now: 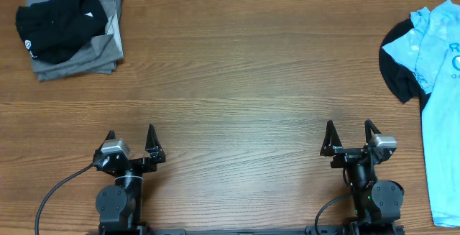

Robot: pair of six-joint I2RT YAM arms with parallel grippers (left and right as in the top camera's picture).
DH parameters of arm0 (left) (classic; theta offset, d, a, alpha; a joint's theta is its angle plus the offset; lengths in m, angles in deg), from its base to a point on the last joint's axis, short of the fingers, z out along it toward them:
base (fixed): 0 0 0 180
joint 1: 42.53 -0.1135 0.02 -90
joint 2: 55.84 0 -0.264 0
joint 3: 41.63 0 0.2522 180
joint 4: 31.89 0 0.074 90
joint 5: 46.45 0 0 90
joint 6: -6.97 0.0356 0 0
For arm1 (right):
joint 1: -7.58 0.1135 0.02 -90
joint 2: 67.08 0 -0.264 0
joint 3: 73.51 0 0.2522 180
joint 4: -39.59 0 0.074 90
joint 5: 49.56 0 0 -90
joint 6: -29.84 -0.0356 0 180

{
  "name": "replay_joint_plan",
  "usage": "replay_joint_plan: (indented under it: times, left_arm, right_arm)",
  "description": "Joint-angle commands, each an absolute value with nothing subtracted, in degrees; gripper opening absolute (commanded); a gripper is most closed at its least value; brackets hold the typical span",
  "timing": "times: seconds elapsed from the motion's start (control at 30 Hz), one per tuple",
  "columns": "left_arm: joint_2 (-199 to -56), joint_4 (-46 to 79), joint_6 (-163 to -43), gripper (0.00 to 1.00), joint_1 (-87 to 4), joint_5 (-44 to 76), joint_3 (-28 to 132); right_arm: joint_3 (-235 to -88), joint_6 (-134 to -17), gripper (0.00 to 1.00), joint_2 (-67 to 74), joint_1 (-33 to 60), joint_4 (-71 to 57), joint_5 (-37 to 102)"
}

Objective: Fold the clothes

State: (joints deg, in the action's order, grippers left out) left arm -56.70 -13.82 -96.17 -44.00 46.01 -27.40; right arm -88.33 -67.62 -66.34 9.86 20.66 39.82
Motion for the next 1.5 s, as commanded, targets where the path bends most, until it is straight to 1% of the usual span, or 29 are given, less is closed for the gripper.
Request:
replay_joint_plan:
  times: [0.0,1.17,1.23,1.3,1.33,1.47]
  left_arm:
    - [-56.5,-14.0,-94.8,1.0,-43.6,46.9,-27.6]
    - [-56.5,-14.0,-94.8,1.0,-43.6,46.9,-27.6]
    - [-56.5,-14.0,-94.8,1.0,-43.6,46.9,-27.6]
    - [-56.5,-14.0,-94.8,1.0,-43.6,46.9,-27.6]
    - [-56.5,-14.0,-94.8,1.0,-43.6,46.9,-27.6]
    - [-56.5,-14.0,-94.8,1.0,-43.6,46.9,-27.6]
  right_arm:
    - [-87.7,-67.4,1.0,-66.8,9.7,21.0,40.4]
    - [-87.7,-67.8,1.0,-66.8,9.7,21.3,40.2]
    - [-87.7,-71.6,1.0,-66.8,9.7,22.9,36.8]
    - [-87.7,-78.7,1.0,-66.8,9.8,25.4,29.4]
    - [-87.7,-82.6,1.0,-66.8,9.8,28.8,26.1]
    - [-87.7,-87.4,1.0,-66.8,9.8,36.6,23.6]
